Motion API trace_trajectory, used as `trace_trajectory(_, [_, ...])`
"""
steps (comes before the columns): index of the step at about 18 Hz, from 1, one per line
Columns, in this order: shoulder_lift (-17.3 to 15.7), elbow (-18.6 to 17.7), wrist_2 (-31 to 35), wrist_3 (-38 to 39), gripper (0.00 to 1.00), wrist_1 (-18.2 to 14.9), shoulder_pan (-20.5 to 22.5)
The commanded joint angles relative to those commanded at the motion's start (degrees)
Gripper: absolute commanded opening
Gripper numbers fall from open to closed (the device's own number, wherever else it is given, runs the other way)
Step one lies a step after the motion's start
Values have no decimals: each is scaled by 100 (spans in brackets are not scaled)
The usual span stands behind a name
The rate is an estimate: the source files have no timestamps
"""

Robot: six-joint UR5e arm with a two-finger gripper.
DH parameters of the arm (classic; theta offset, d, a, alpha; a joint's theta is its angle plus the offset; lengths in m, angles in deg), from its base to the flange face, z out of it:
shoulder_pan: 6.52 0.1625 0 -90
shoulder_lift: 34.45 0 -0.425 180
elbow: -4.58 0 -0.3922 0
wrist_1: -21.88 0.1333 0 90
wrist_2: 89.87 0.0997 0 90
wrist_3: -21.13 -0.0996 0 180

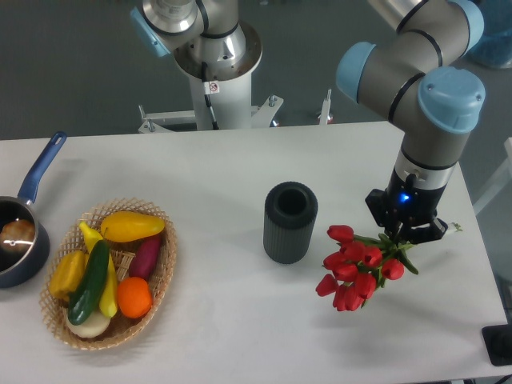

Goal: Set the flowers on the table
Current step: 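Lower the held red tulips toward the table beside the black cylinder, then open the gripper to release the tulips onto the table and lift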

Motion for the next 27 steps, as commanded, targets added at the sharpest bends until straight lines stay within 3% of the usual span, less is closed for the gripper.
trace_trajectory(14, [88,-123,246,26,0,18,-132])
trace_trajectory(19, [193,-316,334,132,0,44,-246])
trace_trajectory(23, [193,-659,334,211,0,447,-281])
trace_trajectory(25, [202,-685,334,220,8,457,-334])
trace_trajectory(27, [211,-686,334,228,25,457,-334])
